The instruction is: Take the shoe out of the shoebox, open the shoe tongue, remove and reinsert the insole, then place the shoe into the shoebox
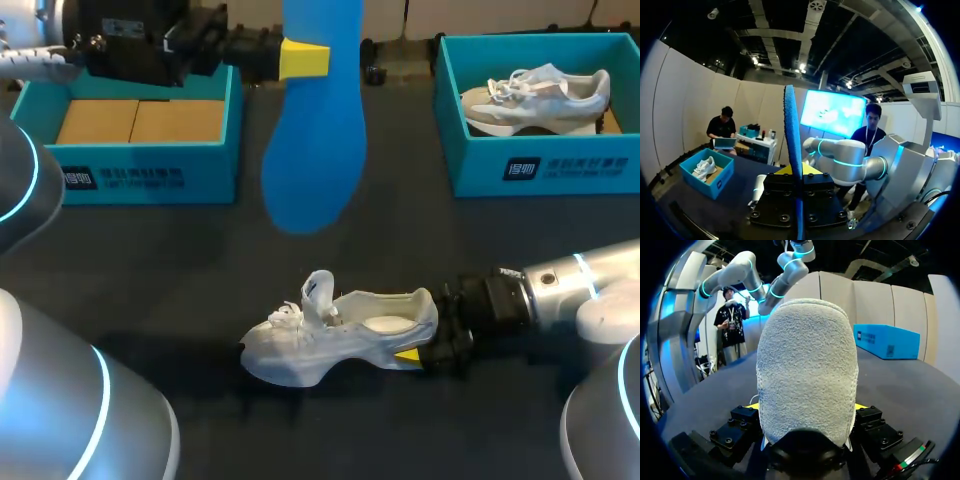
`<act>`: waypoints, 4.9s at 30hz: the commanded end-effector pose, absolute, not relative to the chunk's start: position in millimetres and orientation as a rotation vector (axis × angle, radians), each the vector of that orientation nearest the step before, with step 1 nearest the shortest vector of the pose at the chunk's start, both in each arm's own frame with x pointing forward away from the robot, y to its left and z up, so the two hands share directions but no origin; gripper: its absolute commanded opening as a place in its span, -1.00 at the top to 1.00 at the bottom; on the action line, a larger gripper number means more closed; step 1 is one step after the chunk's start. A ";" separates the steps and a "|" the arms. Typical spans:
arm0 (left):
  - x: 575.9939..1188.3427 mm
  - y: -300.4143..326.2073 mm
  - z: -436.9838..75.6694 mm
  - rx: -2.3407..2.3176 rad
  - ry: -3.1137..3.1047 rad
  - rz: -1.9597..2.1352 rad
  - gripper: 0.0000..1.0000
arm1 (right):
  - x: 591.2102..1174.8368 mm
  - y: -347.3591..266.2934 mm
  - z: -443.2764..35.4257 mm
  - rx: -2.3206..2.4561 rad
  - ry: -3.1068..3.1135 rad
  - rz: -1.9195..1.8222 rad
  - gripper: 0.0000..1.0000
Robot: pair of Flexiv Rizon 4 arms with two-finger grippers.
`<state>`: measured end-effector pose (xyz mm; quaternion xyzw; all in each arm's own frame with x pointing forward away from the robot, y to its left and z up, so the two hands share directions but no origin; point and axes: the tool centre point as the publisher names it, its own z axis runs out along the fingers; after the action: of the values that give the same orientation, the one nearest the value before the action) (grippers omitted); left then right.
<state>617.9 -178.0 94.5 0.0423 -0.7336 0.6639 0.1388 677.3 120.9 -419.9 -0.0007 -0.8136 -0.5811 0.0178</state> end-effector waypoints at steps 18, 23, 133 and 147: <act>619.4 -179.7 94.4 0.118 -2.121 1.918 1.00 | 672.5 91.2 -384.5 0.005 -2.744 -1.480 -1.00; 619.4 -179.7 94.4 0.118 -2.121 1.918 1.00 | 680.0 83.8 -367.3 -0.013 -2.836 -1.273 -1.00; 619.4 -179.7 94.4 0.118 -2.121 1.918 1.00 | 721.2 147.9 -386.3 0.045 -3.160 -0.156 0.18; 619.4 -179.7 94.4 0.118 -2.121 1.918 1.00 | 706.1 150.6 -385.4 0.024 -3.117 -0.117 1.00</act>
<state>618.2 -178.3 94.4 0.0420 -0.7336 0.6639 0.1389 707.0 147.6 -388.7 0.0089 -0.9990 -0.0429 0.0106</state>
